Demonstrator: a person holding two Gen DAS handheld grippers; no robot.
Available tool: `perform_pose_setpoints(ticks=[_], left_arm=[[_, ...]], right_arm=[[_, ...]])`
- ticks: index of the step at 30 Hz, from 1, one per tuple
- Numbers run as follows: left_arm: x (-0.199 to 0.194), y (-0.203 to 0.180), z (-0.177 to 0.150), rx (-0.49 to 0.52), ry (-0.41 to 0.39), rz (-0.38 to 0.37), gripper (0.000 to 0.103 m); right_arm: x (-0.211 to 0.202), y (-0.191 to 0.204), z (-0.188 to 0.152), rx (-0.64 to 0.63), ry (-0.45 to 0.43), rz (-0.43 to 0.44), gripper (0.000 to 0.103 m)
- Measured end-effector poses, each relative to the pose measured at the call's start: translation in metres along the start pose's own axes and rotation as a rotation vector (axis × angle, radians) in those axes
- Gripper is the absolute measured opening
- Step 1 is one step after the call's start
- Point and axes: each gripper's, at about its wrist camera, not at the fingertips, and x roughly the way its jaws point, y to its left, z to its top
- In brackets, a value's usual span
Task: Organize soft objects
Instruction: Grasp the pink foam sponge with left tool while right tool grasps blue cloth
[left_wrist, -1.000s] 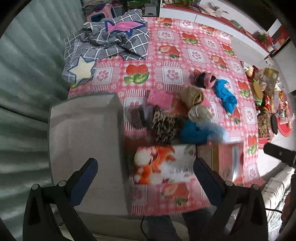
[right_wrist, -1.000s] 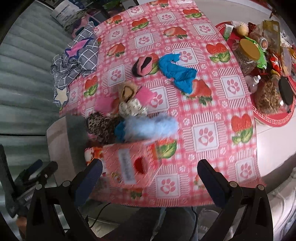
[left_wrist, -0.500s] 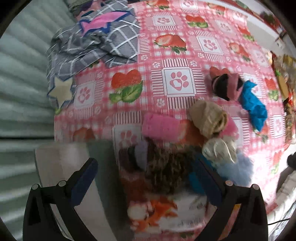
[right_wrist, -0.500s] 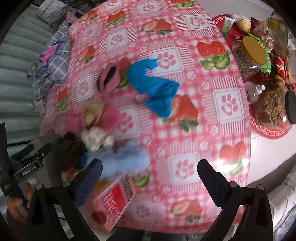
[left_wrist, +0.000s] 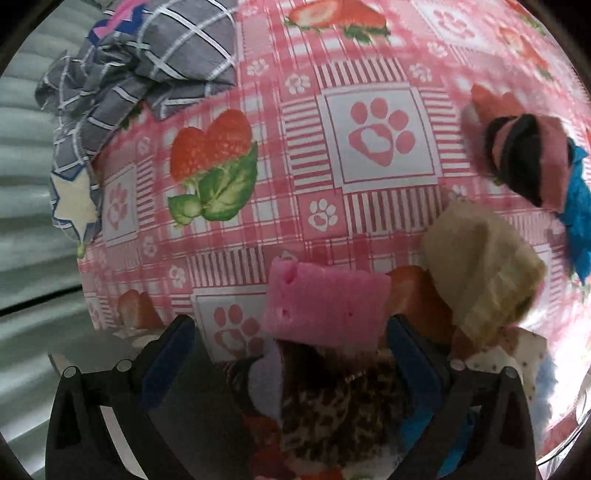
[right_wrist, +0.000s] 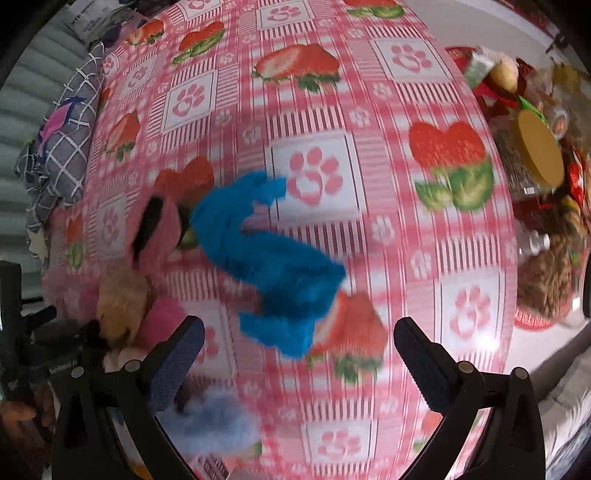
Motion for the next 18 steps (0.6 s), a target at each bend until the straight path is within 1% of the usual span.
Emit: perform_pose_setpoints(ticks=[4, 7, 9, 10, 13, 15, 16, 18], left_arm=[[0.012, -0.004, 0.008, 0.019, 0.013, 0.014, 0.103], [0.022, -0.005, 0.012, 0.014, 0.030, 0.018, 0.103], [0.026, -0.004, 0.013, 0.008, 0.038, 0.011, 0.103], [0.027, -0.003, 0.014, -0.002, 0.032, -0.002, 0.103], [0.030, 0.000, 0.019, -0.016, 0.027, -0.006, 0.103], [0.034, 0.004, 0.019, -0.020, 0.026, -0.017, 0.103], [0.035, 0.005, 0.019, -0.020, 0.023, -0.019, 0.103], [0.033, 0.002, 0.018, -0.018, 0.020, -0.020, 0.100]], right_arm=[[0.019, 0.013, 0.022, -0.071, 0.004, -0.029, 0.103], [0.034, 0.024, 0.034, -0.126, 0.001, -0.060, 0.103], [0.043, 0.031, 0.038, -0.154, 0.008, -0.078, 0.103], [0.048, 0.034, 0.040, -0.168, 0.010, -0.090, 0.103], [0.058, 0.043, 0.042, -0.209, 0.013, -0.119, 0.103], [0.061, 0.049, 0.044, -0.227, 0.014, -0.120, 0.098], [0.061, 0.052, 0.045, -0.245, 0.005, -0.148, 0.093], [0.060, 0.060, 0.048, -0.282, -0.011, -0.149, 0.084]])
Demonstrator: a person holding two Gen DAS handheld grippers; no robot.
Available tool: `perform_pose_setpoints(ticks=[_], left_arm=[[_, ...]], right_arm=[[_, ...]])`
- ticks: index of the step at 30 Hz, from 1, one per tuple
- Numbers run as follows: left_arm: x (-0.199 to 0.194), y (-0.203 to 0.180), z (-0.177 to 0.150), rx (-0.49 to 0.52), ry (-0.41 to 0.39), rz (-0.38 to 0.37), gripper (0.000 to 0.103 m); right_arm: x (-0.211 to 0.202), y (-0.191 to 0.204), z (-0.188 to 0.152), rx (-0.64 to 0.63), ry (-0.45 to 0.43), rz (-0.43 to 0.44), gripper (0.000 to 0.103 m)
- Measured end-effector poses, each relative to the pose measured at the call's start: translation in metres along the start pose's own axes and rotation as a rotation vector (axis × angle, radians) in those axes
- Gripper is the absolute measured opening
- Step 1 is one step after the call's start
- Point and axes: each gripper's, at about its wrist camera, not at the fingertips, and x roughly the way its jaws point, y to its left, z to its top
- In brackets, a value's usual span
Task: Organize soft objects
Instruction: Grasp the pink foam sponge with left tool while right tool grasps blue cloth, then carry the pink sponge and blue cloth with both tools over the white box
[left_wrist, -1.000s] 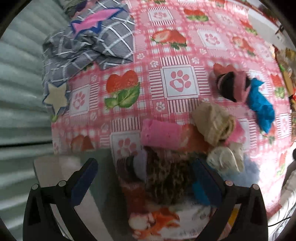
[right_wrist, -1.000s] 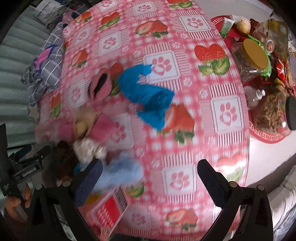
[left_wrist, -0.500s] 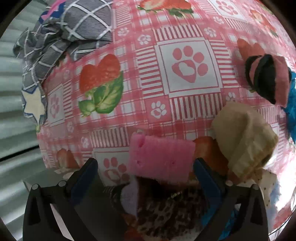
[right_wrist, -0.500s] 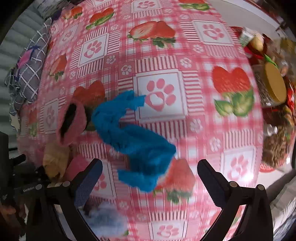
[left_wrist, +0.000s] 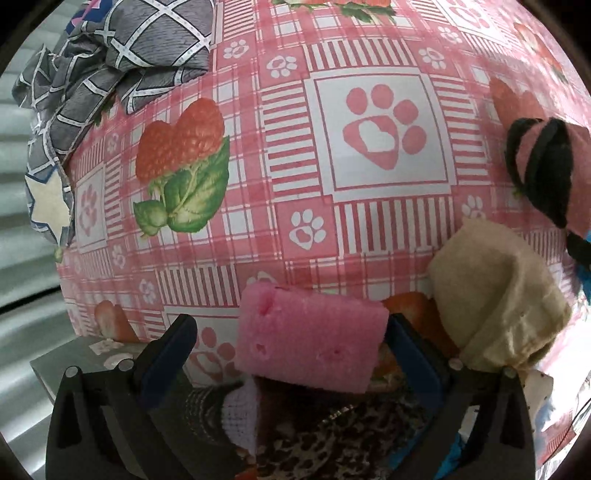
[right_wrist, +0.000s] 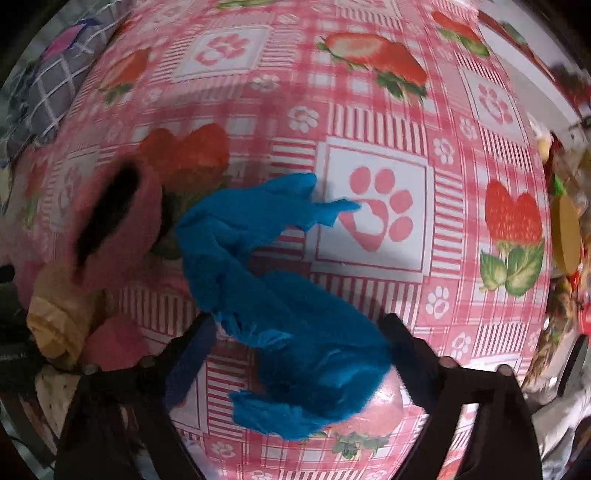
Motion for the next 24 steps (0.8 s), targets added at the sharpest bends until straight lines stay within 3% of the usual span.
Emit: perform_pose_setpoints(ticks=[2, 5, 11, 19, 24], left_arm=[[0.000, -0.001, -0.001, 0.009, 0.000, -0.014, 0.092], [-0.009, -0.008, -0.005, 0.023, 0.001, -0.068, 0.074], [-0.036, -0.012, -0.011, 0.011, -0.096, -0.024, 0.074], [-0.096, -0.013, -0.022, -0.005, -0.210, -0.067, 0.074], [-0.128, -0.024, -0.046, -0.002, -0.281, -0.114, 0.074]], right_arm=[[-0.005, 0.001, 0.006, -0.023, -0.018, 0.000, 0.055], [-0.013, -0.009, 0.021, -0.024, -0.019, 0.050, 0.032], [-0.031, -0.035, 0.045, 0.064, -0.033, 0.177, 0.031], [-0.059, -0.075, 0.067, 0.182, -0.045, 0.268, 0.031], [-0.073, -0.095, 0.062, 0.235, -0.036, 0.320, 0.031]])
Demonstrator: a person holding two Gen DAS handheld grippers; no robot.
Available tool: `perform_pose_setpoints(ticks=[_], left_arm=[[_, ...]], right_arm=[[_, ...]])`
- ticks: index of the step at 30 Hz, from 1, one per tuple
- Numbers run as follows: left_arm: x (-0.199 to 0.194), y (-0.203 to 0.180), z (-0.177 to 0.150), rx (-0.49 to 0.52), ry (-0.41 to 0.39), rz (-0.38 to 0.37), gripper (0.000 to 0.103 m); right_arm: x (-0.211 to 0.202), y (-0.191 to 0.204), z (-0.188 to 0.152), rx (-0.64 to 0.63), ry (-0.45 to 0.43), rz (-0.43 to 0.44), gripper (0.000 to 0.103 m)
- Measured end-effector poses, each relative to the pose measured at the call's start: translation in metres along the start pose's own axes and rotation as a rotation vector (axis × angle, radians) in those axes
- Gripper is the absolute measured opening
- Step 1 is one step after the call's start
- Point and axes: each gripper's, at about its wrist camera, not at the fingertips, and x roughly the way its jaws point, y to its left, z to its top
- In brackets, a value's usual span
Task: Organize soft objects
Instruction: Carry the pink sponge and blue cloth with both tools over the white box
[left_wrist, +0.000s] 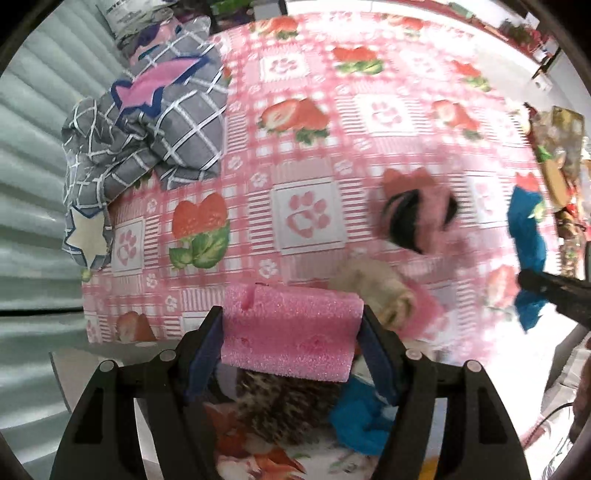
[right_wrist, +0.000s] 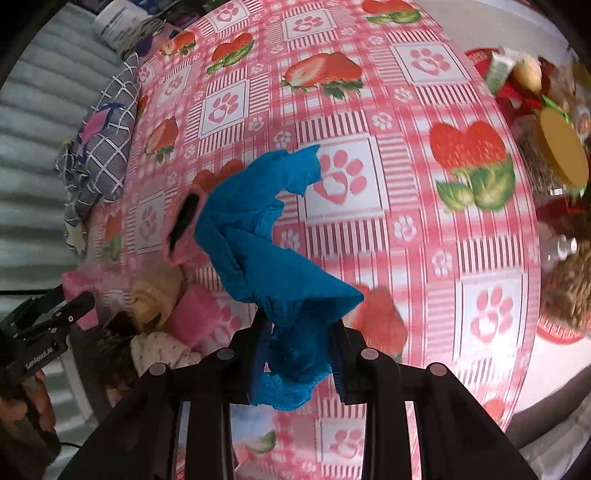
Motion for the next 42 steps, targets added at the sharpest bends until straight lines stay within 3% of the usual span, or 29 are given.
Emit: perform_pose_setpoints(ticks=[10, 21, 31, 42], left_arm=[[-0.033, -0.061, -0.022, 0.097, -0.073, -0.070, 0.074], [-0.083, -0.141, -0.066, 0.286, -0.148, -0.191, 0.074], [-0.116, -0.194, -0.147, 0.578, -0.158, -0.294, 0.074], [-0.140, -0.183, -0.243, 0.785, -0.131, -0.334, 0.074]], right_arm=[[-0.009, -0.005, -0.030, 0.057, 0.008, 0.027, 0.031], [-0.026, -0.026, -0.076, 0.128, 0.014, 0.042, 0.031], [-0.046, -0.037, -0.143, 0.205, -0.018, -0.037, 0.031], [-0.054, -0.018, -0.203, 0.221, -0.024, -0.080, 0.031]])
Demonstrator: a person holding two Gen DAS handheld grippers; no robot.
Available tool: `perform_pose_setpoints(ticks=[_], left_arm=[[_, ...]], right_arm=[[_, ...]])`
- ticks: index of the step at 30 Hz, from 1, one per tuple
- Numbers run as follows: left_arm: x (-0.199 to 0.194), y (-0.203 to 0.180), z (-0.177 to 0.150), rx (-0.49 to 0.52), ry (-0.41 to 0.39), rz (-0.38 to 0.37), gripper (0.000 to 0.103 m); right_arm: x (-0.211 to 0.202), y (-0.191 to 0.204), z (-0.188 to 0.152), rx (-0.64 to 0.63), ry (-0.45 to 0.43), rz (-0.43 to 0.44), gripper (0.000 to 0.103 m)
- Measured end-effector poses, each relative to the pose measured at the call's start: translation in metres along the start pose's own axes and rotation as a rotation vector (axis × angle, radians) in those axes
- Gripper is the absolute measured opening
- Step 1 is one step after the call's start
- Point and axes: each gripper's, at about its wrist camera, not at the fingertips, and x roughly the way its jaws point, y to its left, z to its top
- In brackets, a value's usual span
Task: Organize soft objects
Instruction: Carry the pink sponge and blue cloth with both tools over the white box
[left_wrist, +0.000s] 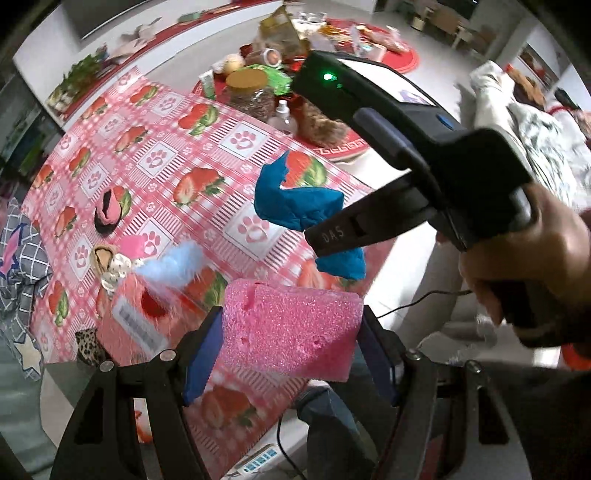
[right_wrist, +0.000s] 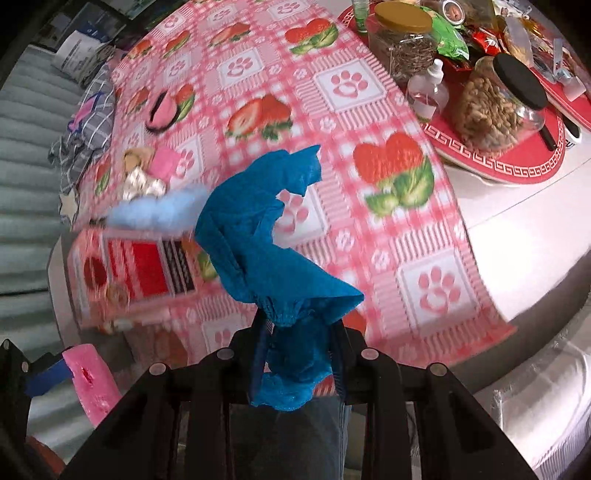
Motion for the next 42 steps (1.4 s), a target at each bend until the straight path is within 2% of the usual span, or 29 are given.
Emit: perform_pose_setpoints(ticks=[3, 9, 16, 21, 27, 37, 42], left_arm=[[-0.008, -0.003, -0.018, 0.012, -0.003, 0.011, 0.074], [-0.024, 0.013, -0.058, -0.050, -0.011, 0.052, 0.074], [-0.045, 0.041, -0.097, -0.156, -0.048, 0.133, 0.074], [-0.066, 0.073, -0.126, -0.304, -0.102, 0.193, 0.074], [-0.086, 0.120, -0.165, -0.523, -0.139, 0.272, 0.074], [-0.105, 0.176, -0.236, -0.822, -0.153, 0.346, 0.074], [-0.112, 0.191, -0.262, -0.924, -0.167, 0.370, 0.074]], right_arm=[[0.003, 0.016, -0.015, -0.029, 0.011, -0.010, 0.031], [0.015, 0.053, -0.028, -0.106, 0.050, -0.012, 0.031], [0.025, 0.091, -0.080, -0.242, 0.102, 0.000, 0.031], [0.027, 0.125, -0.110, -0.368, 0.136, 0.059, 0.031], [0.027, 0.172, -0.136, -0.553, 0.146, 0.033, 0.031], [0.016, 0.227, -0.140, -0.728, 0.131, 0.008, 0.031], [0.009, 0.255, -0.146, -0.798, 0.129, 0.007, 0.031]])
